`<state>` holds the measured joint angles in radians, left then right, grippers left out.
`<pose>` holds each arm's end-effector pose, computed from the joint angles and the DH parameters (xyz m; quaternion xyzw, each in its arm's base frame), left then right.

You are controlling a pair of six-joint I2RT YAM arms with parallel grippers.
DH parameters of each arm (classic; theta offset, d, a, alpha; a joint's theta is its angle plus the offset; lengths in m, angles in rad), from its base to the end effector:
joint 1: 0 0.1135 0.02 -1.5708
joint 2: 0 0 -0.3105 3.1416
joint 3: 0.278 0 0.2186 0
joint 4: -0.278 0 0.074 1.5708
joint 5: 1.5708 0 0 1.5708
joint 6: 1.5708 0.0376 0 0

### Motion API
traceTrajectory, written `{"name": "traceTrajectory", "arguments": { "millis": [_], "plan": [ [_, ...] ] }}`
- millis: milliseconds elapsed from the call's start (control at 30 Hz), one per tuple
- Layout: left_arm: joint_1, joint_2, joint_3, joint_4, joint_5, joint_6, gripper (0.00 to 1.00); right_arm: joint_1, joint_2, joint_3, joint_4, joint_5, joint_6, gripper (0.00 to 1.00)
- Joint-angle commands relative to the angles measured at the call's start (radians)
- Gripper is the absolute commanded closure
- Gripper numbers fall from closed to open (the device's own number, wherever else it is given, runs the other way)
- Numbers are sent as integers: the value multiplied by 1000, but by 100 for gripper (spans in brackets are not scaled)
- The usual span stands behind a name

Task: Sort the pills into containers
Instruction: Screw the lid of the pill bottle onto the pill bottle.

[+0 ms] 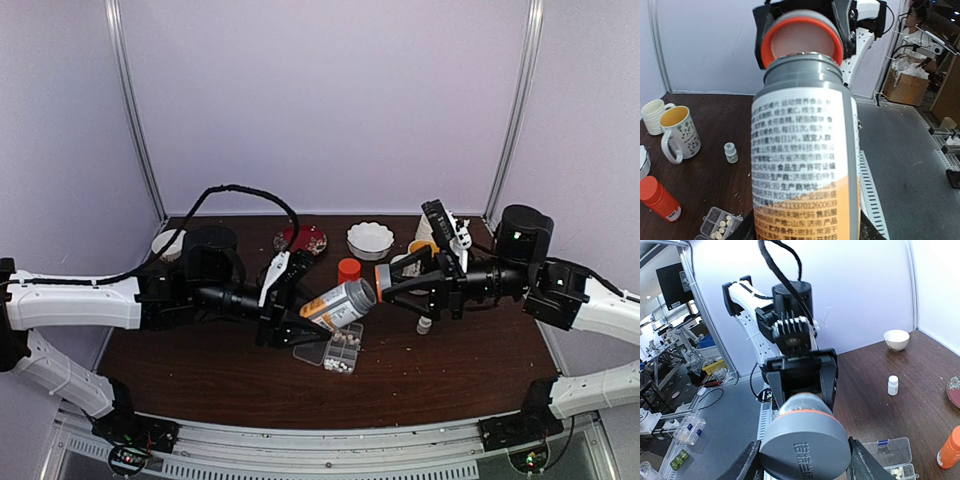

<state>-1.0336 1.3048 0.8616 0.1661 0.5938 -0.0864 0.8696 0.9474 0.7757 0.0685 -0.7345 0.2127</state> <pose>0.1125 -0.2300 0.3484 0.5049 0.5987 -0.5039 0.3643 0.0823 0.1366 0.3783 -0.4512 0.5785 0.5505 0.3984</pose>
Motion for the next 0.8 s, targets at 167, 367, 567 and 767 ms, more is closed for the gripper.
{"name": "traceTrajectory", "arguments": {
  "millis": [167, 367, 567, 767],
  "plan": [
    [7, 78, 108, -2, 218, 39, 96, 28, 109, 292, -438, -99, -262, 100],
    [7, 83, 102, -3, 220, 39, 96, 49, 145, 399, -662, -25, -384, 100],
    [9, 90, 108, -19, 217, 43, 96, 59, 144, 438, -789, 60, -434, 100],
    [9, 112, 128, -24, 232, 38, 96, 79, 141, 428, -771, 90, -434, 100]
  ]
}}
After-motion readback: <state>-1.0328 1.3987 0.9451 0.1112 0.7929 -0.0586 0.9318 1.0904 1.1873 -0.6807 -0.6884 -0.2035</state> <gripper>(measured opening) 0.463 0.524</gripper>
